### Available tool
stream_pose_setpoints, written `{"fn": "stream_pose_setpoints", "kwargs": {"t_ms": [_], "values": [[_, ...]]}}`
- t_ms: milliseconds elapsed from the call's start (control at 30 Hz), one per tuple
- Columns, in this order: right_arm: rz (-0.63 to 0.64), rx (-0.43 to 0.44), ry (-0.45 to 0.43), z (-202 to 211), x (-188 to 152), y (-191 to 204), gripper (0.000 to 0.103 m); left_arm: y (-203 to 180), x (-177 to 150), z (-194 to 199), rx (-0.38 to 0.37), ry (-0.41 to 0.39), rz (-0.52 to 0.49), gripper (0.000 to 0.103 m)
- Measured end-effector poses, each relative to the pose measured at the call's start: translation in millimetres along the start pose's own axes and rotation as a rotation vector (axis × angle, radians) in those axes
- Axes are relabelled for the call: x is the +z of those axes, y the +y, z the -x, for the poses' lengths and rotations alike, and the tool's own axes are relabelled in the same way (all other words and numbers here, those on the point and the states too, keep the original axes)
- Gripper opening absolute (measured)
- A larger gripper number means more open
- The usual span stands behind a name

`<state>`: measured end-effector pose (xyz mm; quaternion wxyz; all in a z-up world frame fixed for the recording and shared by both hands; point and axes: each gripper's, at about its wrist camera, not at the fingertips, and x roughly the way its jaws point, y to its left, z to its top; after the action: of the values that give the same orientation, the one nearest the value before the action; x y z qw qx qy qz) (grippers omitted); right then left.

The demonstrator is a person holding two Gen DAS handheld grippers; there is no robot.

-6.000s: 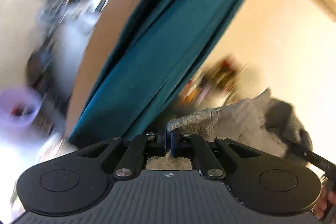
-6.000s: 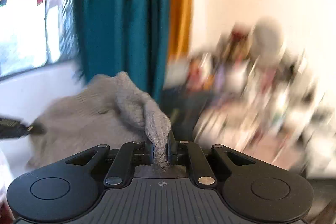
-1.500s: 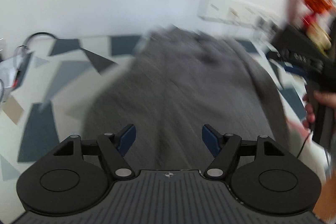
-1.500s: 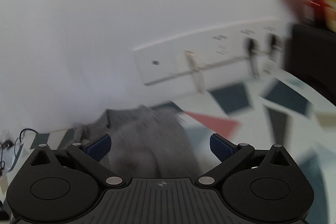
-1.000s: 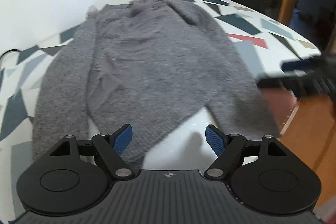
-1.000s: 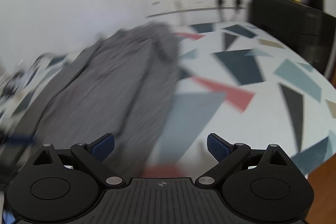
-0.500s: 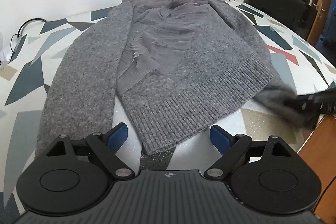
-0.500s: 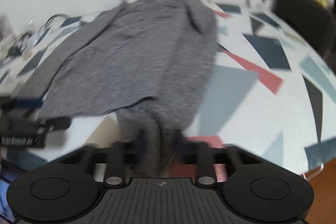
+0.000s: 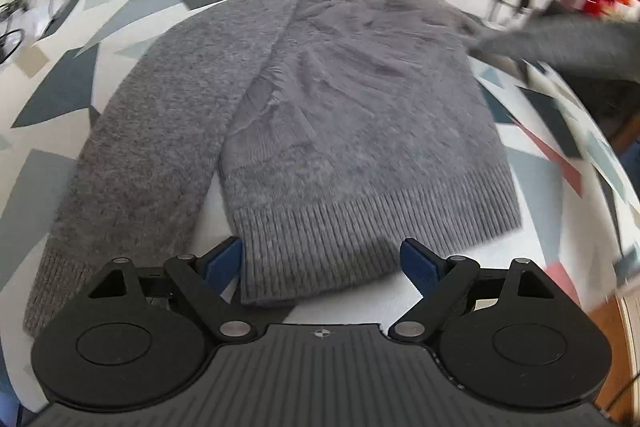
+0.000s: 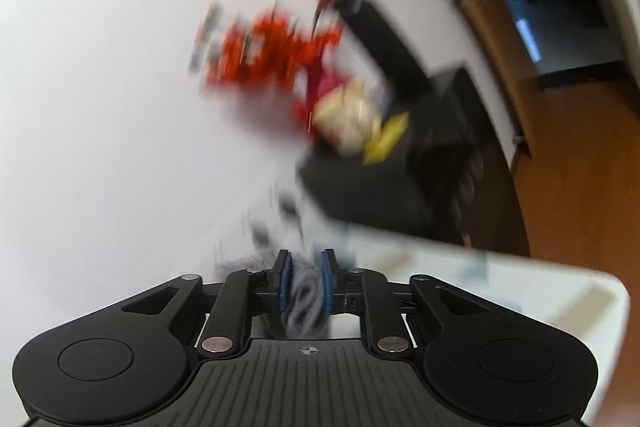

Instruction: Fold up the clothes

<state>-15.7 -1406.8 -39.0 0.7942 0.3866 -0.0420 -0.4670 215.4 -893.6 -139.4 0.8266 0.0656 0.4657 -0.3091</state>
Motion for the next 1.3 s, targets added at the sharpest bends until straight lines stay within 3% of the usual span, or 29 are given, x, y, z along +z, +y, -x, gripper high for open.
{"fn": "stream_pose_setpoints", "kwargs": {"t_ms": [100,200,333,567,700,767,800,833,900,1067,1133,1200,1233,1267,1300], "values": [[-0.014,0.014,-0.028,-26,22,-8,0.008,-2,9,-7,0.042,0.020,0.064,0.089],[0.077,0.039,0.069,-63,23,-9,0.008,-5,14,-11,0.079,0.028,0.118,0.090],[0.203,0.110,0.250,-117,-9,0,0.008,-16,15,-16,0.149,0.035,0.122,0.091],[0.376,0.256,0.408,-208,-67,93,0.008,-26,13,-18,0.235,0.046,0.161,0.091],[0.487,0.469,0.533,-237,-108,173,0.009,-27,12,-16,0.263,0.052,0.210,0.093],[0.507,0.479,0.594,-244,-126,188,0.026,-26,11,-16,0.269,0.058,0.230,0.096],[0.517,0.484,0.624,-248,-135,196,0.055,-26,11,-16,0.270,0.062,0.237,0.096],[0.527,0.489,0.655,-251,-144,204,0.076,-26,11,-15,0.269,0.062,0.235,0.097],[0.552,0.497,0.703,-256,-160,209,0.076,-26,10,-15,0.267,0.063,0.230,0.097],[0.500,0.483,0.858,-246,-171,135,0.076,-27,7,-13,0.262,0.064,0.219,0.099],[0.552,0.501,0.932,-231,-186,107,0.076,-27,6,-12,0.260,0.065,0.215,0.098],[0.615,0.520,0.975,-206,-200,84,0.075,-27,5,-11,0.258,0.063,0.210,0.086],[0.641,0.528,0.989,-189,-205,77,0.075,-27,5,-7,0.250,0.030,0.203,0.063],[0.668,0.537,1.002,-172,-210,69,0.075,-27,5,-5,0.237,0.009,0.191,0.032],[0.703,0.555,1.020,-156,-215,63,0.075,-25,6,-4,0.216,0.004,0.186,0.025]]}}
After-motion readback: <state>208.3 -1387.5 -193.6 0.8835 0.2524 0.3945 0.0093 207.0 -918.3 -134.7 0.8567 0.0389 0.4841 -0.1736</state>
